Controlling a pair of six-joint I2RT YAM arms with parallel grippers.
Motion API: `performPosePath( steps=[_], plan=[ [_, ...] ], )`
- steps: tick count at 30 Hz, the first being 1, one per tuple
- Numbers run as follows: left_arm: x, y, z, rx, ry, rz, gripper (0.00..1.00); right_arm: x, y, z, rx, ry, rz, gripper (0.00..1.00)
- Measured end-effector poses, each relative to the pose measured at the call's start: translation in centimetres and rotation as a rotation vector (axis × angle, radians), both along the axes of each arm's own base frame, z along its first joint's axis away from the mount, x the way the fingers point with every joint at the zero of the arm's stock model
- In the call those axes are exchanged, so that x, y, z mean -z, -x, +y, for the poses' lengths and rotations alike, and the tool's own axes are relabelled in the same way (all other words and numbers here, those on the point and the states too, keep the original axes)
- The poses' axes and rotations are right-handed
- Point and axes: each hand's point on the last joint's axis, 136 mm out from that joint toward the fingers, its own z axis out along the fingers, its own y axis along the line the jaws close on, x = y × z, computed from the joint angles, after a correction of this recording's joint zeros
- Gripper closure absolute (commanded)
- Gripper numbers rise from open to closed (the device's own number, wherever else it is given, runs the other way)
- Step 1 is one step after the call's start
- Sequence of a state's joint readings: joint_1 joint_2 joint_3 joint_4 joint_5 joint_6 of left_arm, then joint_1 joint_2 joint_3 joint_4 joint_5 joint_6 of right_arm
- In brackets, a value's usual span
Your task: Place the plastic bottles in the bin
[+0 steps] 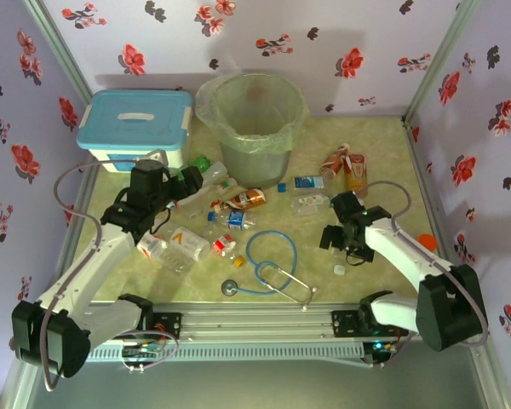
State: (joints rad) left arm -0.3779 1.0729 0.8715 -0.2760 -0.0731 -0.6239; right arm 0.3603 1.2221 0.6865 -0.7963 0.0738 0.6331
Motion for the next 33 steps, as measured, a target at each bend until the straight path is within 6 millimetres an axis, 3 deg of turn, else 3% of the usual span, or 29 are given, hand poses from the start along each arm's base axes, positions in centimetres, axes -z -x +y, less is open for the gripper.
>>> performPosePath(
  steps=[2,10,23,33],
  plan=[
    [0.1,0.0,0.0,-0.003,0.003,0.004,0.00,0.7,0.1,0.0,0.007,0.000,0.008,0.08],
    [0.6,-0.6,-0.6,0.002,0.019,0.024,0.00,1.0,-0.4,0.1,0.025,-0.007,-0.015,0.36],
    [1.1,-1.3,-1.2,0.008,0.032,0.034,0.00,-0.1,-0.4,-0.4,0.034,0.001,-0.061,0.46],
    [1.1,-1.3,-1.3,0.011,0.039,0.035,0.00,-2.5,-0.6,-0.8,0.017,-0.003,-0.156,0.55]
  ],
)
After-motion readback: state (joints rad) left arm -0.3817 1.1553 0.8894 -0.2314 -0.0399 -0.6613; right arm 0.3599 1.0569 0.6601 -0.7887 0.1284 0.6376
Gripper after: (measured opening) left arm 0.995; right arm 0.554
